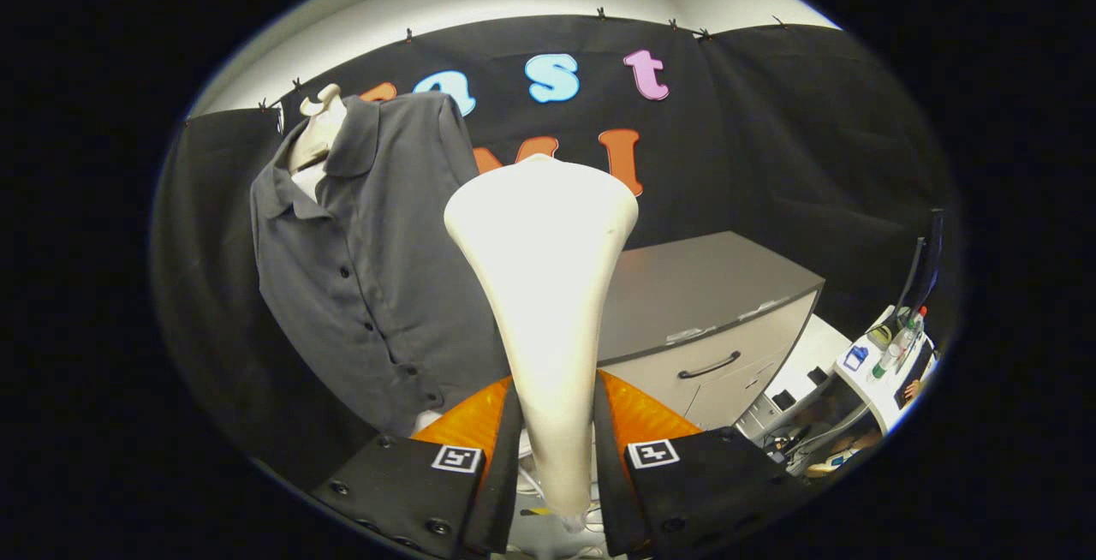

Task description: Iron the clothes twice with a garment steamer, once on the left side and once on the right side.

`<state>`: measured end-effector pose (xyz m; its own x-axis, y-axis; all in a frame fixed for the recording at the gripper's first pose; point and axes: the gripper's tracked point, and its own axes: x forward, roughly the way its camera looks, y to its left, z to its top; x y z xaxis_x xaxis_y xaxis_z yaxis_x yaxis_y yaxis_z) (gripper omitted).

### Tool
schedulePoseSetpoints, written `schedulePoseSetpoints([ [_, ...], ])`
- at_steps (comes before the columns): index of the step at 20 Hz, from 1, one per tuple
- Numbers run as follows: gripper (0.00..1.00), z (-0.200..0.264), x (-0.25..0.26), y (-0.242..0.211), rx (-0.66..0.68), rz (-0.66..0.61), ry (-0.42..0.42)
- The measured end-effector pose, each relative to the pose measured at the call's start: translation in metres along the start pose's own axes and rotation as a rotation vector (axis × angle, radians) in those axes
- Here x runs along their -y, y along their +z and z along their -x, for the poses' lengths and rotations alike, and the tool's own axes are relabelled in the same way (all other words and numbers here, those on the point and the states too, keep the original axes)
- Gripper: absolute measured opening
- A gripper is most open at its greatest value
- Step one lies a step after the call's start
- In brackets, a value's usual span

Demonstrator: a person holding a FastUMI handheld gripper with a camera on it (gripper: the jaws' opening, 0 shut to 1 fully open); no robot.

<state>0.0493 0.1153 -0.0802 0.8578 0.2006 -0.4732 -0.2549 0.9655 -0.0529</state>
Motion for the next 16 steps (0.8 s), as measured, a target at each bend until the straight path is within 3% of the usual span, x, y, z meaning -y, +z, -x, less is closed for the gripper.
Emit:
schedulePoseSetpoints([
  [7, 0.48, 0.038, 0.02, 0.045, 0.119, 0.011, 0.009],
  [16, 0.48, 0.038, 0.045, 0.021, 0.108, 0.007, 0.009],
])
